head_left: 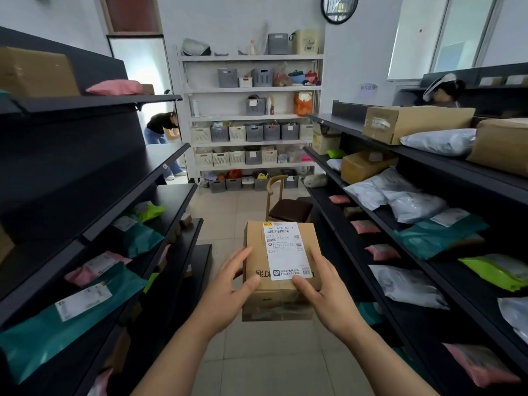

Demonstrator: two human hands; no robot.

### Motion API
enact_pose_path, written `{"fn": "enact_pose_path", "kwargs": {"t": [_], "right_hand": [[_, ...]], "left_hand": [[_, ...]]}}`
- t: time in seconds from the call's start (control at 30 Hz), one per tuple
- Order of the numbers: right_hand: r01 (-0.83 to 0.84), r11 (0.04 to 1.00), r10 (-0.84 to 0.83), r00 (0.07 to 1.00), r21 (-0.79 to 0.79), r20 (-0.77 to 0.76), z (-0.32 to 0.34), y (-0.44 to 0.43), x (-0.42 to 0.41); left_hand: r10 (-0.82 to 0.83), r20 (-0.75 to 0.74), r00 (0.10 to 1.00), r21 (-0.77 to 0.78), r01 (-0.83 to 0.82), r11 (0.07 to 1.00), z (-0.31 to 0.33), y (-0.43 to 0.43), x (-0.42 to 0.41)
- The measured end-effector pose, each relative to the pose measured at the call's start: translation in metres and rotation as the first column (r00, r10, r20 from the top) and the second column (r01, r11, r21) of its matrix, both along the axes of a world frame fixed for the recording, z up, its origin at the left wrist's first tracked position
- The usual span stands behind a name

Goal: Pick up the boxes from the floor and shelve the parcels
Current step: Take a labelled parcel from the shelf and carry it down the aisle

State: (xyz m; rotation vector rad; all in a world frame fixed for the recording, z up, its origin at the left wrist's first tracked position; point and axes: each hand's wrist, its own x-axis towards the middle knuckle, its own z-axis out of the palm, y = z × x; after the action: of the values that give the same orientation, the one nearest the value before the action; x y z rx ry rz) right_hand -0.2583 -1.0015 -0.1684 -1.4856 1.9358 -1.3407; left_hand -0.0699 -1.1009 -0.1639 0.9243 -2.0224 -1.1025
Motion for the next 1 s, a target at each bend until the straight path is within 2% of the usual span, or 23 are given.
{"fn": "enact_pose_path", "kwargs": {"t": [0.57,1.0], "right_hand": [[-0.082,0.996,0.08,0.995,-0.022,-0.063,0.013,-0.173,-0.196],[-0.146,0.989,0.147,0.987,0.024,-0.065,0.0,-0.282,-0.246]], "left_hand": [[0.073,-0.115,0.991,0.162,-0.054,0.985,0.007,-0.165,-0.189],[0.157,-0.089,0.983,0.237,-0.133,0.962,-0.01,-0.264,-0.238]]}}
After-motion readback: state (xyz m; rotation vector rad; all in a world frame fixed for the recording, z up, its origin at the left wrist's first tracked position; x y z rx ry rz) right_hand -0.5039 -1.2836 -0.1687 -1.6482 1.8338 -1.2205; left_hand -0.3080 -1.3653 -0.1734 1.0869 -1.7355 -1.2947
